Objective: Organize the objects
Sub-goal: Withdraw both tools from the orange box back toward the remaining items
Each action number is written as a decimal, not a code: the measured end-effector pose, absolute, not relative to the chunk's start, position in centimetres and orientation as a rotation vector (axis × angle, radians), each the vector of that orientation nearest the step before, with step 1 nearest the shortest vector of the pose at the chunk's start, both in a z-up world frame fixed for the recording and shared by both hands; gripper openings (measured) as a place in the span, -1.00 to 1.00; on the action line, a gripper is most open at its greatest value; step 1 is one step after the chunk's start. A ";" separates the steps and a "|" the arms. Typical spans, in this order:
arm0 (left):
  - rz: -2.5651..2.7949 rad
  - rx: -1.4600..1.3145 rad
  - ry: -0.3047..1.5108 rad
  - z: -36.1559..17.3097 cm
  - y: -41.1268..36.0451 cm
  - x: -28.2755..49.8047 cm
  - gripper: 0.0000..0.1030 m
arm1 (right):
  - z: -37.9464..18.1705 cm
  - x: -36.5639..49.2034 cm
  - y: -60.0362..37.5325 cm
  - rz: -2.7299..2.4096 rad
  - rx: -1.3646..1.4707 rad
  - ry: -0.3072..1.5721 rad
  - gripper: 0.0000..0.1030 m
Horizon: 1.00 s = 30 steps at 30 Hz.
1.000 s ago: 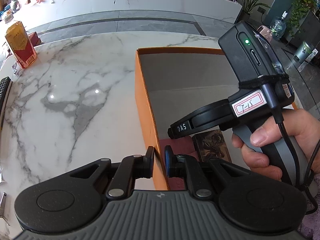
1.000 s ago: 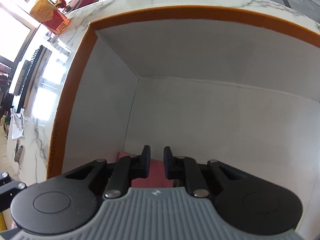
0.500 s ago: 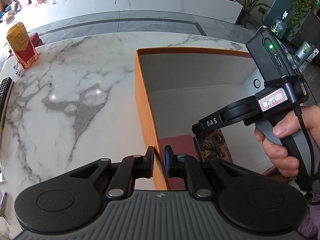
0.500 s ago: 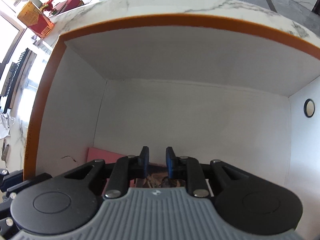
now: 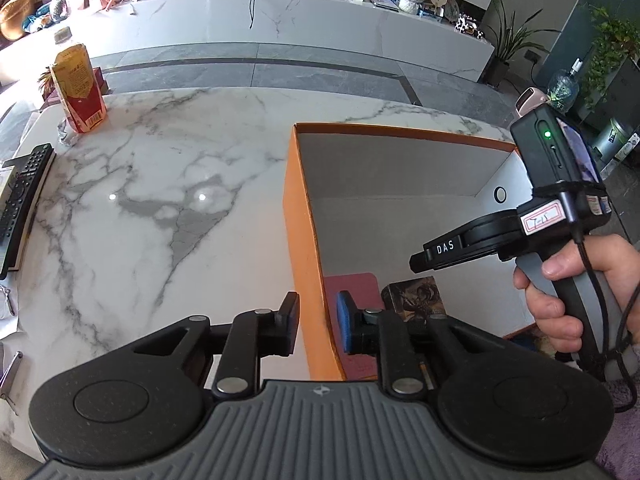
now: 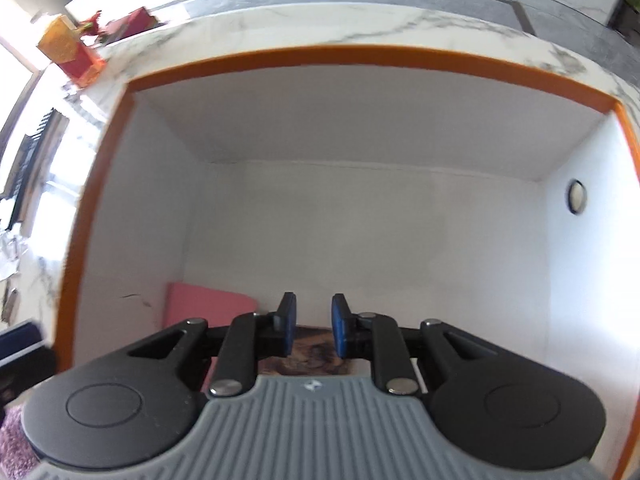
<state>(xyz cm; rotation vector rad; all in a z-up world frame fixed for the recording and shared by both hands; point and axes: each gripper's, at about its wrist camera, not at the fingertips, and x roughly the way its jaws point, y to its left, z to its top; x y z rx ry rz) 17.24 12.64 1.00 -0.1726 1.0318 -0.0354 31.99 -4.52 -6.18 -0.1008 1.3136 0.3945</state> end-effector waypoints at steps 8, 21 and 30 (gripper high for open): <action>-0.005 -0.189 1.050 1.0 12.8 15.0 -0.55 | -7.9 32.5 -7.2 0.371 0.099 1.439 -0.36; -0.069 -0.167 1.062 0.2 10.1 10.7 0.15 | -3.0 26.6 -8.0 0.432 0.009 1.194 -0.36; -0.061 -0.074 1.143 -3.3 6.9 8.7 0.45 | 1.8 17.7 -12.8 0.485 0.131 1.051 -0.07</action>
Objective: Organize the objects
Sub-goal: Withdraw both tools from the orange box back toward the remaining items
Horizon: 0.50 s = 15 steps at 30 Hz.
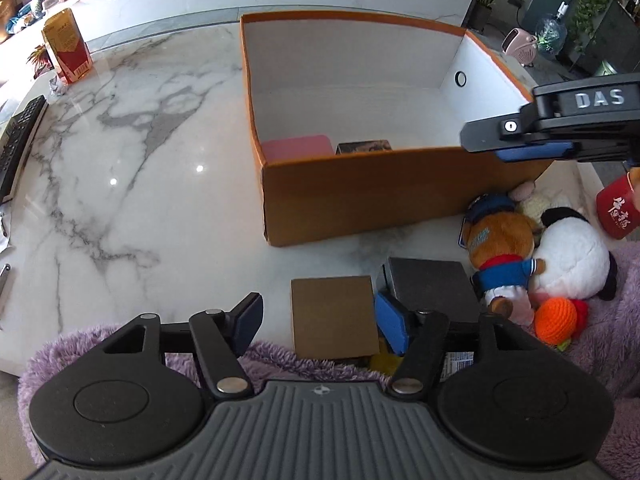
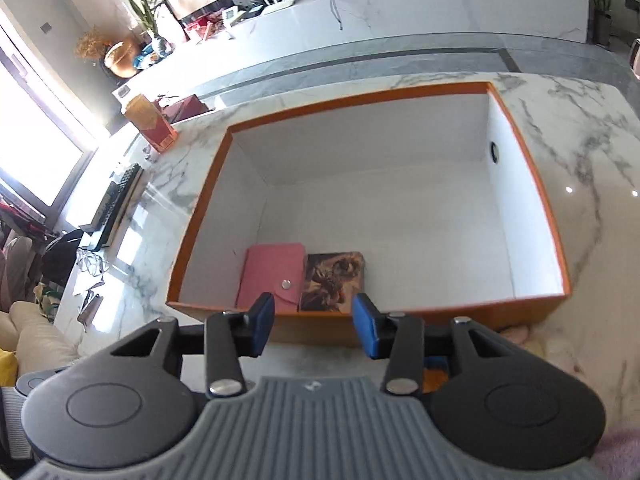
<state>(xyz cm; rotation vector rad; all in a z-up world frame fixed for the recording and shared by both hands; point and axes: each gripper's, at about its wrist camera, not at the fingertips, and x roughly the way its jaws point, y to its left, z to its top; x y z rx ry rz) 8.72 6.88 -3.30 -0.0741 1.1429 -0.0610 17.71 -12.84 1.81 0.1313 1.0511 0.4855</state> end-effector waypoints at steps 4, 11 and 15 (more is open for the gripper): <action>-0.051 -0.062 1.161 -4.4 6.1 8.4 0.49 | 0.5 16.1 -14.2 0.498 0.218 1.110 -0.08; -0.037 -0.060 1.178 -5.5 5.2 8.7 0.53 | -3.6 14.7 -15.4 0.496 0.301 1.262 0.02; -0.034 -0.055 1.190 -5.9 4.9 8.9 0.53 | -5.3 14.9 -15.5 0.471 0.313 1.328 0.08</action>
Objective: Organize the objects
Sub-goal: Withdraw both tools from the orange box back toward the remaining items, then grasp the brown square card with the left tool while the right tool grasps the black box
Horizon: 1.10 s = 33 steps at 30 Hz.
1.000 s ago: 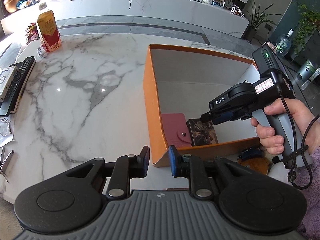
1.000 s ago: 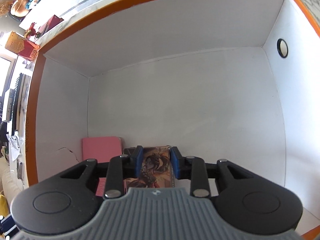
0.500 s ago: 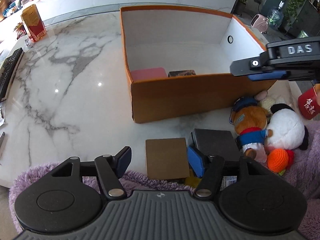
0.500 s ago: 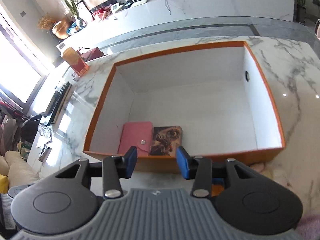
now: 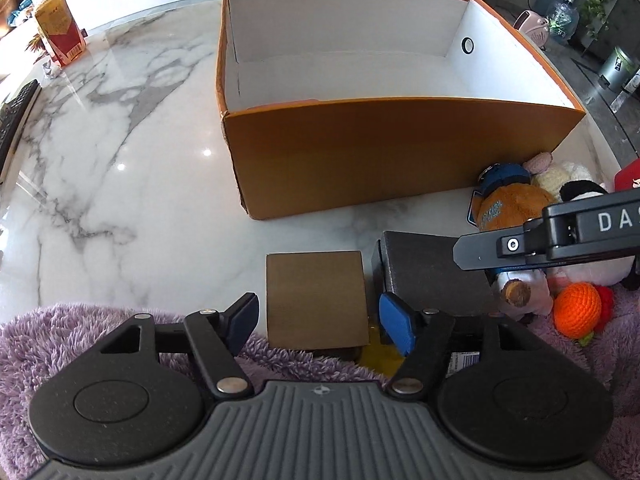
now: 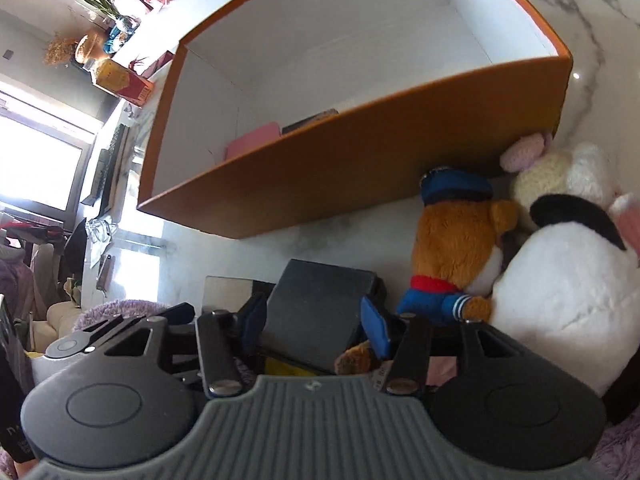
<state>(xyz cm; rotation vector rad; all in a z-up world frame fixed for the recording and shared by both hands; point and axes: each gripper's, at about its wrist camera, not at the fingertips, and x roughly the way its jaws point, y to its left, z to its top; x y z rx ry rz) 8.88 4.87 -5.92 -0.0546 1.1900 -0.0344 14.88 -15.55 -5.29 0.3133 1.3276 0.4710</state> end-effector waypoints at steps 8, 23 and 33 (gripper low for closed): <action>-0.032 -0.060 1.195 -6.4 4.7 9.6 0.53 | -7.4 15.4 -15.9 0.464 0.379 1.414 0.25; -0.047 -0.118 1.205 -7.1 6.2 10.0 0.57 | -9.7 16.7 -14.5 0.436 0.410 1.510 0.29; -0.039 -0.084 1.242 -7.8 6.0 9.6 0.53 | -9.8 16.5 -11.8 0.402 0.310 1.520 0.65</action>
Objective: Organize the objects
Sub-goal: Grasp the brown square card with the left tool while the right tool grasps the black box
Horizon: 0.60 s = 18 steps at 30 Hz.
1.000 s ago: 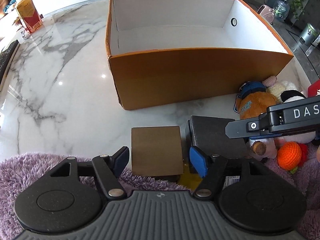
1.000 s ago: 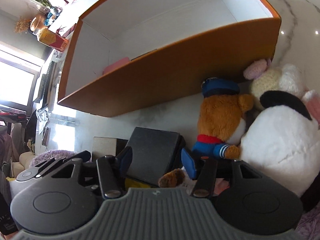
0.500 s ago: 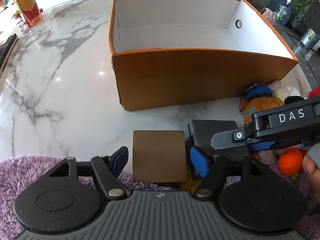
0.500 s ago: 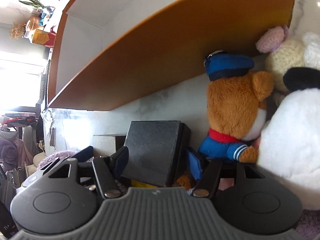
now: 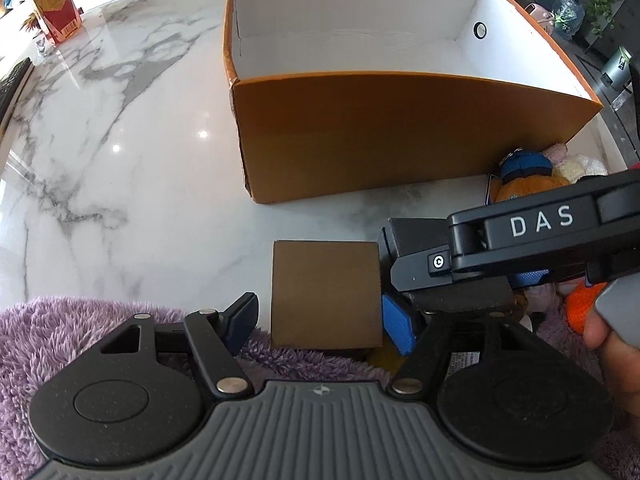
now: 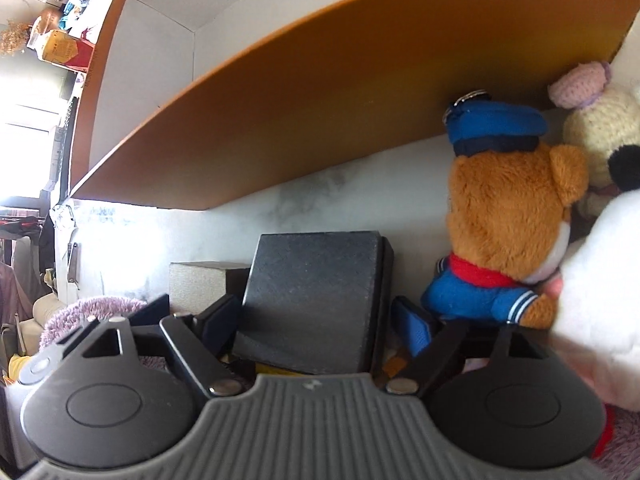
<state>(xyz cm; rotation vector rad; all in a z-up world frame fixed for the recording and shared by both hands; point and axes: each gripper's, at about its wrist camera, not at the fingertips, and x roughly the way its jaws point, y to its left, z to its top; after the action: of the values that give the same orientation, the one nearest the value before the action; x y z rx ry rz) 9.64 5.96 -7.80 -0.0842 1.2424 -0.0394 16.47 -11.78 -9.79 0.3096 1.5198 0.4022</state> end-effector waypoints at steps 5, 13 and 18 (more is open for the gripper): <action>-0.040 -0.087 1.240 -7.6 6.1 9.4 0.33 | -9.5 16.2 -12.3 0.420 0.334 1.498 0.58; -0.033 -0.092 1.218 -6.9 6.4 9.1 0.32 | -8.3 15.5 -14.0 0.437 0.391 1.447 0.57; -0.037 -0.140 1.184 -5.5 7.1 8.5 0.32 | -6.2 15.3 -14.9 0.460 0.417 1.392 0.57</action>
<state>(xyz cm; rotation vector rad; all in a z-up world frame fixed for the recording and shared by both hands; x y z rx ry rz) 8.52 7.13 -5.45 -0.1401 1.1843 -0.0373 15.33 -14.85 -6.19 0.4171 1.3922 0.4598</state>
